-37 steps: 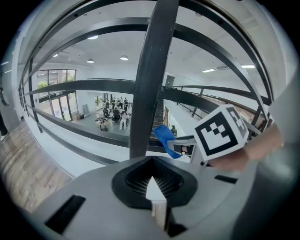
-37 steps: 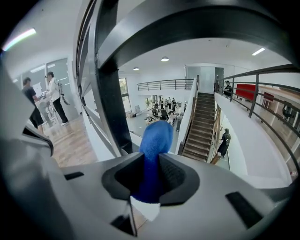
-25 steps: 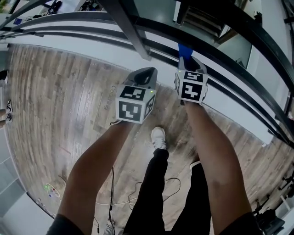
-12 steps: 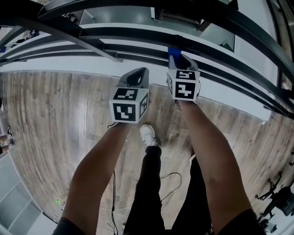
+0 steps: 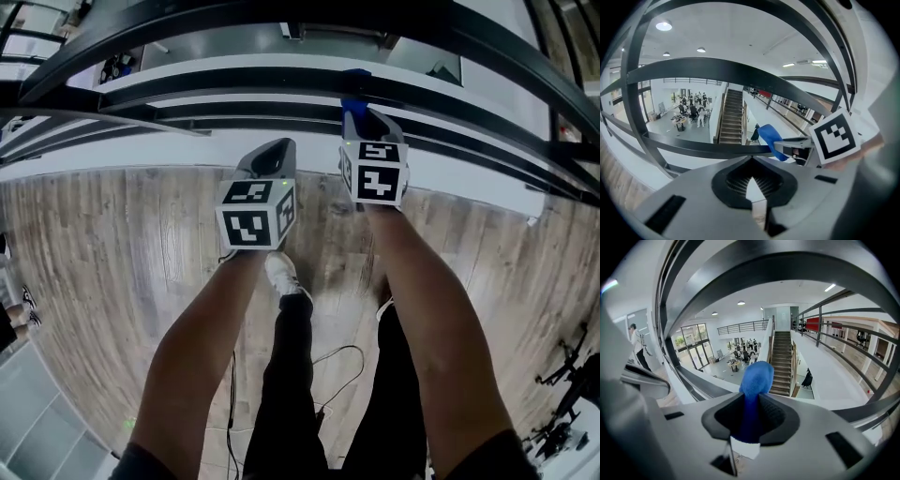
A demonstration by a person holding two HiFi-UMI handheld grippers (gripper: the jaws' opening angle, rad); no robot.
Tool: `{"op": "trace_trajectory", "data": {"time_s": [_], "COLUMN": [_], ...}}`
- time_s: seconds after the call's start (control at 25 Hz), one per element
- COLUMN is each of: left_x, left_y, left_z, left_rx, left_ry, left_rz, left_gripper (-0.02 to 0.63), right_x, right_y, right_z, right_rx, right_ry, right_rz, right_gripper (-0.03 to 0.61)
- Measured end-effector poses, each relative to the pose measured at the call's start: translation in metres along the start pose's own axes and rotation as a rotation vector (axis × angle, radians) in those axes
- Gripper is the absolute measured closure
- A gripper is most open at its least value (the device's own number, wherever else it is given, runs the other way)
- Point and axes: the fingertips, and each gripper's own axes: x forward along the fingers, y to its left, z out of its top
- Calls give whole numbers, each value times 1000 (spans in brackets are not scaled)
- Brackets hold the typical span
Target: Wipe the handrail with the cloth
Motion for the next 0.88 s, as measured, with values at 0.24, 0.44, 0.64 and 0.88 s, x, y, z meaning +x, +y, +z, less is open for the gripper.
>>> {"op": "trace_trajectory", "data": {"time_s": [0.24,0.44,0.64,0.88], "left_x": [28,56,82,111], "left_y": [-61,-115,-169,-239], "left_z": [5,9,8,6], "left_rx": [24,58,84,130], "left_ry": [20,37,49,56], "left_rz": [-35,-77,-111,-156], "left_gripper": [611,611,611,611], "right_x": [-27,-47,-64,-89], "right_y": [-68,-125,-176,-247], "right_z": [-16,-26,-39,-56], "right_rx": [21,52,68,86], "right_ry": [3,-8,-16,-33], "right_rz": [-30,-58,-78,-108], "right_gripper": [479,479,479,479]}}
